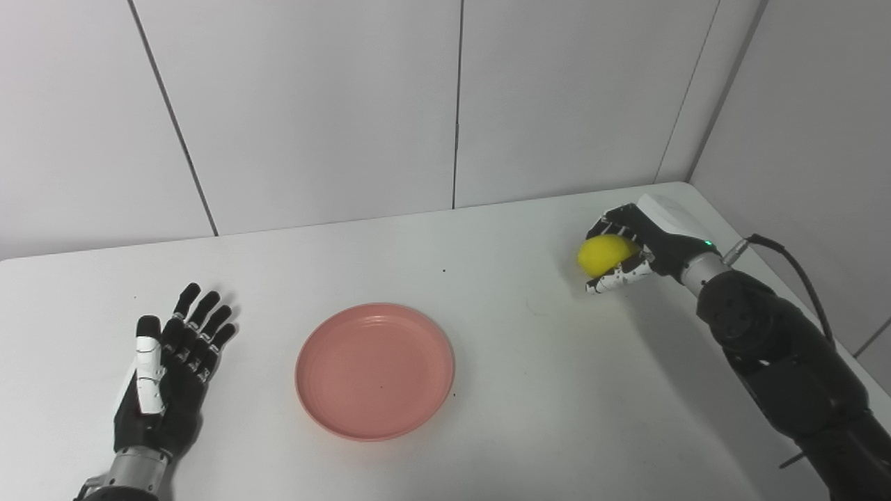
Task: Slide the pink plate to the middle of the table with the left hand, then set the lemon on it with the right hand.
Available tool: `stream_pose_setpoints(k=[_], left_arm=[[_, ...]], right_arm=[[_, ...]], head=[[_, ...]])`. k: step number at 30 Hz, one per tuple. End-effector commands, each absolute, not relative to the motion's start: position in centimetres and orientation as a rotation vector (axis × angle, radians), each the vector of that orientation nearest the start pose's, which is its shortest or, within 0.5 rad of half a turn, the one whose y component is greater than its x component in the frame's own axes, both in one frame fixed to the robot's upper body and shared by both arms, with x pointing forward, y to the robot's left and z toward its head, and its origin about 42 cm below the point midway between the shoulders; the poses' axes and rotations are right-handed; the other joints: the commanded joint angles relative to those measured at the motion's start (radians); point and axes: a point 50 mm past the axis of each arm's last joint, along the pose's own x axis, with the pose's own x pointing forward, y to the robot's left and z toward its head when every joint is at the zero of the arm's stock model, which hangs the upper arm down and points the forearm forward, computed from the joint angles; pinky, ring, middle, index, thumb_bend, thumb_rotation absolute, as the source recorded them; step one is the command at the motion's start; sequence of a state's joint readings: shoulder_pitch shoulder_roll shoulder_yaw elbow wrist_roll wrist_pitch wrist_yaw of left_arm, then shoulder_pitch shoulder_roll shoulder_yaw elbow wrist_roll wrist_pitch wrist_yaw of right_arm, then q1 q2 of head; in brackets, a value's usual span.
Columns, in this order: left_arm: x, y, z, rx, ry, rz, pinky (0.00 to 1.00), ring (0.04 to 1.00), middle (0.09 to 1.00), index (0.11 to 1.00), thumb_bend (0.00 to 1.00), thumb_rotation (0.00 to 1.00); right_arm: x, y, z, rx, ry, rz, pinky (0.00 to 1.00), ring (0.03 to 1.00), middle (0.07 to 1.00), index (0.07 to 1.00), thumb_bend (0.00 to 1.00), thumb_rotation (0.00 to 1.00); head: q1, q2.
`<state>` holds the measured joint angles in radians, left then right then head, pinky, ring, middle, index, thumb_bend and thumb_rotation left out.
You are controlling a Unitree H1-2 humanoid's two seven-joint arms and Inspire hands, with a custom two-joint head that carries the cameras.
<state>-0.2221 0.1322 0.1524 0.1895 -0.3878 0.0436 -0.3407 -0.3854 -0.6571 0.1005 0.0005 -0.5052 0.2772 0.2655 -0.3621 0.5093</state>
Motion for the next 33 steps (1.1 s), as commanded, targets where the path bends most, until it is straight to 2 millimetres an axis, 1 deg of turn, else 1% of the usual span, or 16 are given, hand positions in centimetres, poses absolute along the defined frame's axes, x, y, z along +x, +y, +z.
stream_pose_setpoints(k=[1, 3, 7, 11, 15, 19, 23, 28, 33], left_arm=[[33.9, 26.9, 10.0, -0.308, -0.015, -0.207, 0.95, 0.941, 0.958, 0.957, 0.72, 0.94], [33.9, 26.8, 9.9, -0.307, -0.016, -0.210, 0.95, 0.942, 0.960, 0.959, 0.72, 0.94], [33.8, 26.5, 10.0, -0.304, -0.020, -0.208, 0.95, 0.945, 0.962, 0.962, 0.73, 0.94], [33.8, 26.0, 10.2, -0.317, -0.025, -0.213, 0.97, 0.957, 0.974, 0.974, 0.72, 0.93], [33.6, 25.5, 10.4, -0.318, -0.023, -0.208, 0.98, 0.962, 0.974, 0.974, 0.73, 0.93], [33.5, 24.8, 10.7, -0.307, -0.026, -0.203, 1.00, 0.975, 0.985, 0.986, 0.73, 0.94], [33.3, 24.1, 11.2, -0.305, -0.036, -0.205, 1.00, 0.987, 0.995, 0.997, 0.72, 0.96], [33.0, 23.2, 11.7, -0.290, -0.046, -0.207, 1.00, 0.999, 1.000, 1.000, 0.71, 1.00], [32.8, 22.3, 12.0, -0.288, -0.051, -0.206, 1.00, 1.000, 1.000, 1.000, 0.71, 1.00]], right_arm=[[39.3, -36.9, 28.8, -1.193, -0.067, 0.017, 0.40, 0.452, 0.504, 0.489, 0.50, 0.13], [39.2, -36.4, 29.3, -1.196, -0.083, 0.027, 0.40, 0.453, 0.504, 0.489, 0.50, 0.13], [39.0, -34.4, 30.4, -1.204, -0.144, 0.069, 0.40, 0.454, 0.506, 0.489, 0.50, 0.13], [39.0, -31.9, 31.4, -1.219, -0.204, 0.120, 0.38, 0.443, 0.501, 0.489, 0.50, 0.13], [39.5, -29.5, 31.8, -1.219, -0.254, 0.163, 0.38, 0.438, 0.493, 0.488, 0.50, 0.13], [40.0, -27.4, 31.9, -1.223, -0.310, 0.206, 0.35, 0.412, 0.473, 0.487, 0.51, 0.13], [40.4, -25.1, 31.8, -1.214, -0.324, 0.251, 0.35, 0.411, 0.475, 0.488, 0.51, 0.13], [41.0, -22.3, 31.3, -1.203, -0.356, 0.301, 0.34, 0.408, 0.485, 0.490, 0.51, 0.13], [41.1, -20.0, 30.9, -1.205, -0.379, 0.348, 0.33, 0.404, 0.486, 0.490, 0.50, 0.14]], head=[[0.001, 0.000], [0.006, 0.000], [0.018, -0.002], [0.029, -0.004], [0.048, -0.004], [0.071, -0.003], [0.098, -0.001], [0.146, 0.002], [0.192, 0.008]])
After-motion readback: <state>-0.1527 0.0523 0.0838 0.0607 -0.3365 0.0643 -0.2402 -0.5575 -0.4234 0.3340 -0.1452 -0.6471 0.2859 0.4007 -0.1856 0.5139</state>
